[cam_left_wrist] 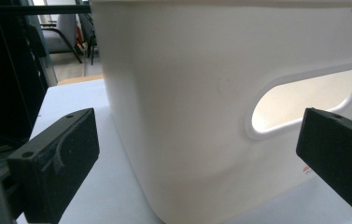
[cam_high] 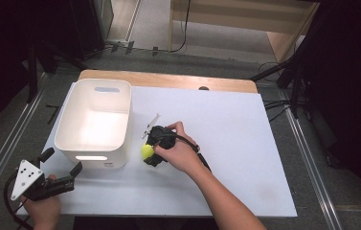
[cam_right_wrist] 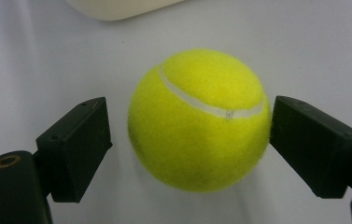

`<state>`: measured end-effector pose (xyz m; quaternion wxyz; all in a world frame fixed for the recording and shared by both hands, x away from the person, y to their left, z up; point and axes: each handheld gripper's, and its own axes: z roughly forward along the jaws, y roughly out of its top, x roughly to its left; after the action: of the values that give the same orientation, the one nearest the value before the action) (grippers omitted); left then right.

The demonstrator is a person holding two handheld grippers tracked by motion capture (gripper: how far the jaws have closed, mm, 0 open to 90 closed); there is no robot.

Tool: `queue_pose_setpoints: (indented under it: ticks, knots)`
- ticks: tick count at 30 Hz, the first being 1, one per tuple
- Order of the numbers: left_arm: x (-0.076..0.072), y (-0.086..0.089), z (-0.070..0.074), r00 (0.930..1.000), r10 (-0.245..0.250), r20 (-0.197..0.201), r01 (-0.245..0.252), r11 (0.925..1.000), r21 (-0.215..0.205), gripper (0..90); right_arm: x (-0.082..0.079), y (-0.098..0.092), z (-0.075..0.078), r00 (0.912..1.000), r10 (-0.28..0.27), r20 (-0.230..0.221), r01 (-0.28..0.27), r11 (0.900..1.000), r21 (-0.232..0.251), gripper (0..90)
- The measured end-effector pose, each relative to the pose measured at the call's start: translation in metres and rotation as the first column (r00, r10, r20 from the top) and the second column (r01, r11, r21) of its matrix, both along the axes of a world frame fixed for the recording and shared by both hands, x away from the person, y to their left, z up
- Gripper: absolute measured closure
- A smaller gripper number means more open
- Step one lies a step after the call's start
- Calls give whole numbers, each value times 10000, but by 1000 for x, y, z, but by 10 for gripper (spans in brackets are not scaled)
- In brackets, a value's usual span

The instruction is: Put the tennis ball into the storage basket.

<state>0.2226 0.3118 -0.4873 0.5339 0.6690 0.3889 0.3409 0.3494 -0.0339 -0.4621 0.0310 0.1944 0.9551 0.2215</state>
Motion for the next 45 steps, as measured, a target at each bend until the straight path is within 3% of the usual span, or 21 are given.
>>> queue_pose_setpoints:
  ticks: [11, 15, 16, 27, 36, 45]
  knots:
    - [0, 0, 0, 10000, 10, -15, -10, 10000, -9, 0, 2, 5, -6, 9998, -193, -93, 191, 9997, -177, 121]
    - [0, 0, 0, 10000, 5, -14, -5, 10000, -13, 0, 3, 6, -7, 9996, -258, -64, 256, 9992, -316, 138]
    - [0, 0, 0, 10000, 3, -12, -3, 10000, -13, 0, 4, 6, -8, 9996, -276, -53, 274, 9991, -322, 206]
    - [0, 0, 0, 10000, 6, -16, -6, 10000, -27, 0, 3, 5, -7, 9994, -328, -62, 326, 9990, -321, 234]
    - [1, 1, 0, 9999, -98, -106, 98, 9999, -59, 0, 2, 1, 2, 9985, -532, -90, 531, 9986, -72, 234]
    - [1, 2, 0, 9996, -222, -149, 219, 9996, -177, 0, -1, 0, 21, 9995, -303, -72, 304, 9995, 25, 234]
